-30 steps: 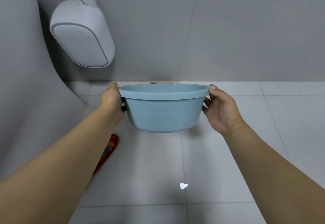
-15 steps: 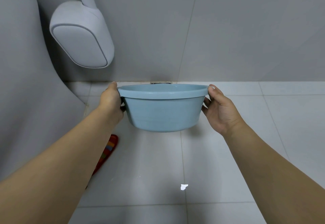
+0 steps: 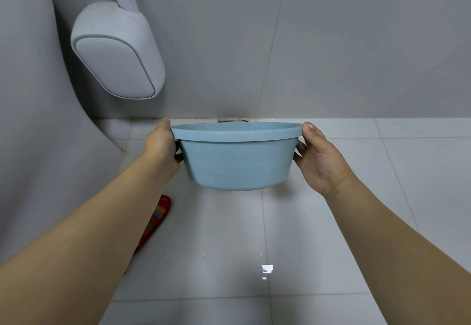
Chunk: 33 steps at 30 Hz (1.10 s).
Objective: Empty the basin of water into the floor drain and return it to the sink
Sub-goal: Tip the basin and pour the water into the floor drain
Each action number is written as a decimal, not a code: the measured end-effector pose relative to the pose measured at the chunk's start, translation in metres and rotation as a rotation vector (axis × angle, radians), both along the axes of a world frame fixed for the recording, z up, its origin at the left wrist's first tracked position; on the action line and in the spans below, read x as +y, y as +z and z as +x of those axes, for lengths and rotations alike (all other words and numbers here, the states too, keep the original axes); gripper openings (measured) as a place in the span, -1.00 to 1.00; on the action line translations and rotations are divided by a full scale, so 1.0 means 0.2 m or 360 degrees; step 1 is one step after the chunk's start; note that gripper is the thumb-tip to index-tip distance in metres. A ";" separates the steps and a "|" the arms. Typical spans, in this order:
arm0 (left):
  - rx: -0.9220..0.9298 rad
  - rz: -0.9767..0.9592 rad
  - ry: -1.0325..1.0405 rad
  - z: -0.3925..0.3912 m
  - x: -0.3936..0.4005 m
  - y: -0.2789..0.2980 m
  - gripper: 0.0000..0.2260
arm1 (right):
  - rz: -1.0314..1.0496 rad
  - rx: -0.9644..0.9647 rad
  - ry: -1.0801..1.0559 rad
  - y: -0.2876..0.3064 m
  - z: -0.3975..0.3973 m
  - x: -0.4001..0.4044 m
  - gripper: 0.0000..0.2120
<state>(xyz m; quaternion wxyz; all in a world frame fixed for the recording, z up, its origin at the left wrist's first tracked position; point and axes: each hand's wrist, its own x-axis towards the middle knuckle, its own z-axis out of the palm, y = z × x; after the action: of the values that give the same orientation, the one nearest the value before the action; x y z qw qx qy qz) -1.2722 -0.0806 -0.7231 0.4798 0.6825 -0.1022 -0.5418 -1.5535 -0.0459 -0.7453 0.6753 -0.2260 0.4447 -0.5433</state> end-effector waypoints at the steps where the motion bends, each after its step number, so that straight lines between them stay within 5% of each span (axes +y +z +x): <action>1: 0.0001 0.0002 -0.0002 0.00 0.00 0.00 -0.79 | -0.0004 0.0004 0.0001 0.00 0.00 0.00 -0.66; 7: -0.0001 -0.0021 -0.0015 0.01 0.00 0.00 -0.79 | -0.0016 0.0052 -0.0019 0.00 0.01 0.00 -0.83; 14: -0.0001 -0.0026 -0.0018 0.01 -0.01 -0.01 -0.79 | -0.0016 0.0027 -0.0021 0.00 0.01 0.00 -0.62; 33: -0.0009 -0.0033 -0.0069 0.02 -0.01 -0.02 -0.80 | 0.0066 0.0070 -0.0065 0.01 0.02 -0.01 -0.75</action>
<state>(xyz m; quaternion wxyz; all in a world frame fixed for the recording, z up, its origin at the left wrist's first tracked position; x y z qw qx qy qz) -1.2686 -0.0829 -0.7280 0.4748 0.6765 -0.1239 -0.5491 -1.5491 -0.0471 -0.7443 0.6587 -0.2148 0.4751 -0.5425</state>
